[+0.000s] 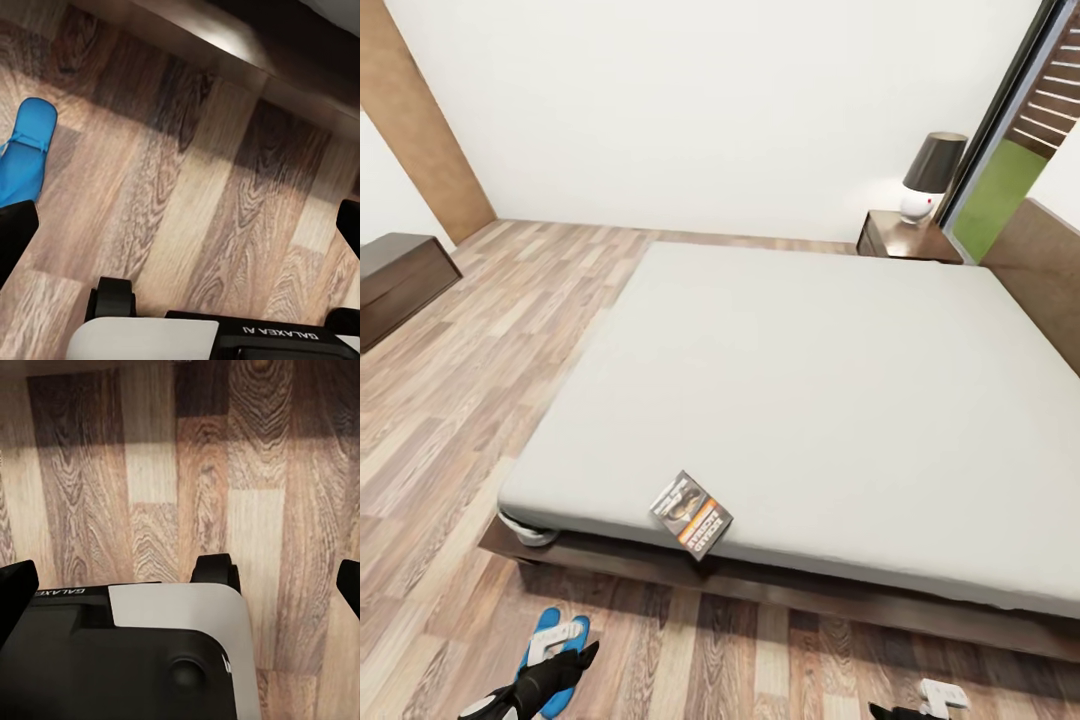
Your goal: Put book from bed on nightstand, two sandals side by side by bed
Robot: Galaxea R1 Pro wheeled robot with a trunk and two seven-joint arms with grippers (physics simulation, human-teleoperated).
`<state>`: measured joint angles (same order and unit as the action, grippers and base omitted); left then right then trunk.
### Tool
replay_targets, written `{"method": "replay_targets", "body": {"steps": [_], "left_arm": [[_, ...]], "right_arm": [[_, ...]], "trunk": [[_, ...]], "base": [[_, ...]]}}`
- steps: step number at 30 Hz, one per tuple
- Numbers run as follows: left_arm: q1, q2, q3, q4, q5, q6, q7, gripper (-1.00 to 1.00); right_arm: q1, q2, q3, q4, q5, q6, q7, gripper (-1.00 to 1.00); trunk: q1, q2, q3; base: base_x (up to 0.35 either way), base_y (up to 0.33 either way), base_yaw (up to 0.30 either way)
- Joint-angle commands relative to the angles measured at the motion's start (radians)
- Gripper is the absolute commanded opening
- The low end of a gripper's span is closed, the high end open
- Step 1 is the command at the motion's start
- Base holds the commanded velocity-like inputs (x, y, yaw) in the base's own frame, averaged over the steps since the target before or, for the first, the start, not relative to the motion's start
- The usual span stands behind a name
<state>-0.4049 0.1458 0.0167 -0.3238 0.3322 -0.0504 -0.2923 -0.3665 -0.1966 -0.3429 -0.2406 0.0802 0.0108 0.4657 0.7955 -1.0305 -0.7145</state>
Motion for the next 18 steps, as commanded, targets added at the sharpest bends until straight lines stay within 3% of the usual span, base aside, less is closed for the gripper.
{"method": "replay_targets", "body": {"steps": [1, 18], "left_arm": [[-0.001, 0.000, 0.002, 0.002, 0.004, -0.002, -0.005, 1.00], [-0.001, 0.000, 0.002, 0.002, 0.004, -0.002, -0.005, 1.00]], "right_arm": [[0.000, 0.000, -0.008, -0.001, 0.009, 0.001, 0.006, 1.00], [0.000, 0.000, -0.008, -0.001, 0.009, 0.000, 0.006, 1.00]], "trunk": [[0.000, 0.000, -0.001], [0.000, 0.000, -0.001]], "base": [[0.000, 0.000, 0.271], [0.000, 0.000, 0.267]]}}
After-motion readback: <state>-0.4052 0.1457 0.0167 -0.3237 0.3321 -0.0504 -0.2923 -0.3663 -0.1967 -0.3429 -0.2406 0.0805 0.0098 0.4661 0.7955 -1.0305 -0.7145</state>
